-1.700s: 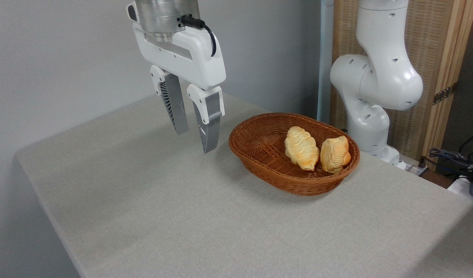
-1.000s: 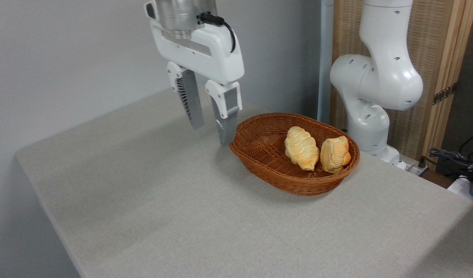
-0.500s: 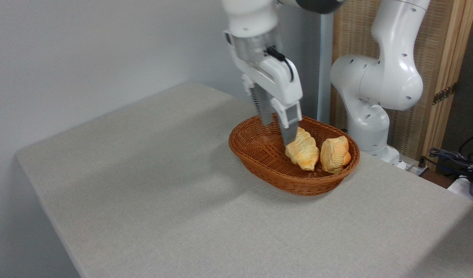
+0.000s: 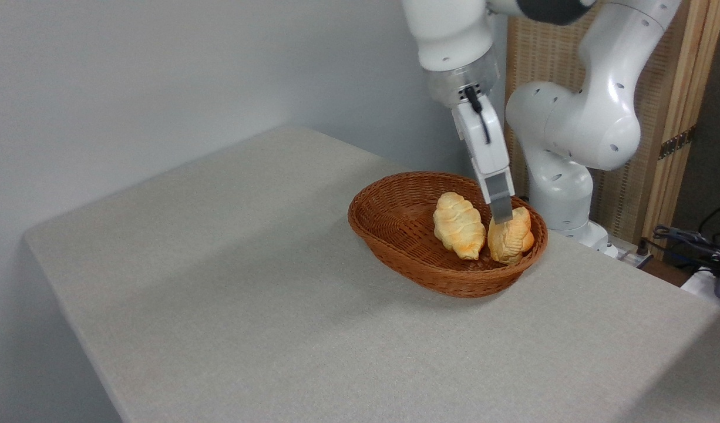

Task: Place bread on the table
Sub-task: 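Lower the gripper into the basket and close it on the round bun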

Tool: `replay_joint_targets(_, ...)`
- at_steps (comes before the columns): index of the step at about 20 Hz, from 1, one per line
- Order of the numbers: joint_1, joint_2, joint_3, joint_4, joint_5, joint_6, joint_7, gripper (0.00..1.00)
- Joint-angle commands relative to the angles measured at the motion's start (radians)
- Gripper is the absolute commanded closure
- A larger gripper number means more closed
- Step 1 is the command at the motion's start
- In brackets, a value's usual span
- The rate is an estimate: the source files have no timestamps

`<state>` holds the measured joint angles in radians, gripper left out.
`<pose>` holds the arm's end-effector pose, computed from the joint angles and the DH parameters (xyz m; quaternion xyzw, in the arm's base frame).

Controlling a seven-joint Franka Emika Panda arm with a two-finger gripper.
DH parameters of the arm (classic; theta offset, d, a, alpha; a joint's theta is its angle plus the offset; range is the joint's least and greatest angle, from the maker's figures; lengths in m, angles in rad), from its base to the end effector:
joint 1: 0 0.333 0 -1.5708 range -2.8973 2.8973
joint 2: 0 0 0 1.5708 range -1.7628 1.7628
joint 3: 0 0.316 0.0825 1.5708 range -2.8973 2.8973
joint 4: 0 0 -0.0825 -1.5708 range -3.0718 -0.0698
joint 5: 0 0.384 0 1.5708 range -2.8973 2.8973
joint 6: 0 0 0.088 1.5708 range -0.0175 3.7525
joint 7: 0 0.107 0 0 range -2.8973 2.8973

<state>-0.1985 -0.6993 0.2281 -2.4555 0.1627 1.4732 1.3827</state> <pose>0.3105 0.0369 0.5039 0.7452 -0.6505 -0.1194 0.0849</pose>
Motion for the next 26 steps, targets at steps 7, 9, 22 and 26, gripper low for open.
replay_joint_targets(7, -0.039, 0.011, 0.005, -0.108, 0.096, 0.047, 0.065, 0.0)
replay_joint_targets(9, -0.039, 0.014, 0.005, -0.118, 0.103, 0.058, 0.065, 0.0)
replay_joint_targets(22, -0.055, 0.021, 0.004, -0.128, 0.101, 0.071, 0.062, 0.73)
replay_joint_targets(26, -0.053, 0.021, 0.005, -0.126, 0.101, 0.07, 0.061, 0.73)
